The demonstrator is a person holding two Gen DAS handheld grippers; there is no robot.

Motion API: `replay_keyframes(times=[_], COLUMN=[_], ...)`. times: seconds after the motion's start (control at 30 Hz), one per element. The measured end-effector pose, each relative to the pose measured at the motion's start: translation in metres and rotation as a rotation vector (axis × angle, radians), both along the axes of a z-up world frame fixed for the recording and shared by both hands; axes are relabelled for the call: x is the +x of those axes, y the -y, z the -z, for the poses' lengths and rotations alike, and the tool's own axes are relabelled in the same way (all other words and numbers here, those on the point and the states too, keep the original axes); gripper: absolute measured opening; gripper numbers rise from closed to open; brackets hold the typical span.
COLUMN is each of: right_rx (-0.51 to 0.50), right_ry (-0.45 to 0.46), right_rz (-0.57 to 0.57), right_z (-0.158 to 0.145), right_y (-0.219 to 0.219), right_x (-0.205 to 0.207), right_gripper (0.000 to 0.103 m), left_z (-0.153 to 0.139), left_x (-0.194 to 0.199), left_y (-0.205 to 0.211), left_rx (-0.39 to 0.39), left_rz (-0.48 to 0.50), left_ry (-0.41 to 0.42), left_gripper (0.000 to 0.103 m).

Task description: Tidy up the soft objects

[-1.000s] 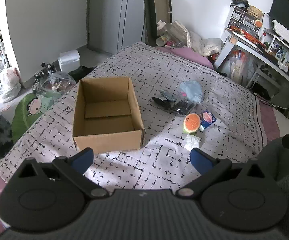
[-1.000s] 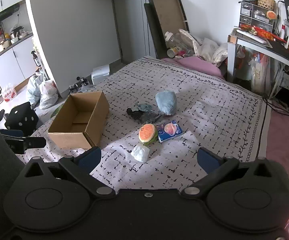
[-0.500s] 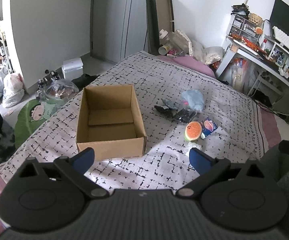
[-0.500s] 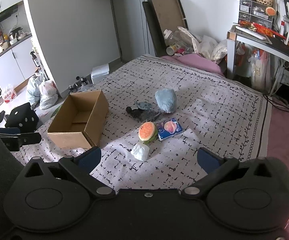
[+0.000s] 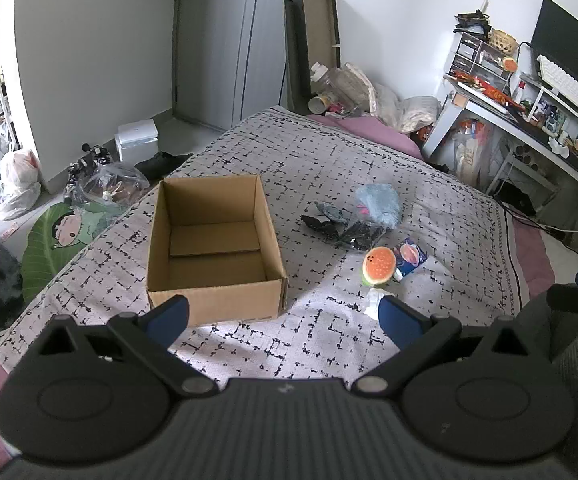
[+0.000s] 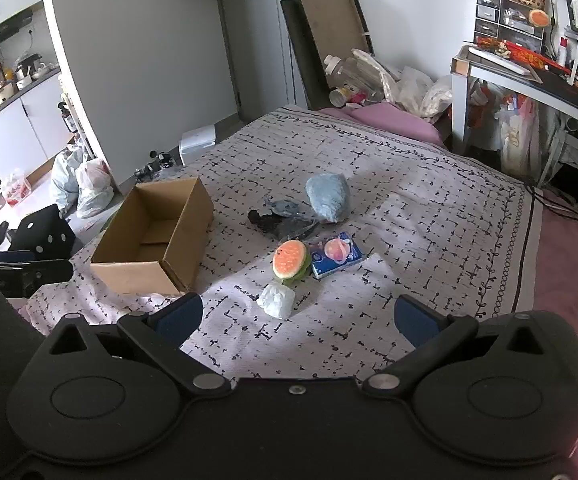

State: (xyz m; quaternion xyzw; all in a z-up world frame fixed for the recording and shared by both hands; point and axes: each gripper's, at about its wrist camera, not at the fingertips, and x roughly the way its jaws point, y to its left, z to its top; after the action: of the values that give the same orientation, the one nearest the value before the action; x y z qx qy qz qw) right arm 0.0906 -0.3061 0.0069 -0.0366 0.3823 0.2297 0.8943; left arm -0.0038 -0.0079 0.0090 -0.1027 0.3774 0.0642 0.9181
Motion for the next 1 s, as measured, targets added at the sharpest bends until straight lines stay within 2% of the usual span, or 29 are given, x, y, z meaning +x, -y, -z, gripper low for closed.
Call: replay_keyframes(times=[1.0], right_rx=[0.015], right_ry=[-0.003], right_rz=[-0.006], right_z=[0.0036], right_y=[0.0027], right_x=[0.0059], right_gripper=[0.103], left_z=[0.0014], left_x=[-0.0009], left_y=[-0.0035], left_rx=[-0.022], left_rz=[0.017], left_ry=[-0.01], left_gripper=[0.101])
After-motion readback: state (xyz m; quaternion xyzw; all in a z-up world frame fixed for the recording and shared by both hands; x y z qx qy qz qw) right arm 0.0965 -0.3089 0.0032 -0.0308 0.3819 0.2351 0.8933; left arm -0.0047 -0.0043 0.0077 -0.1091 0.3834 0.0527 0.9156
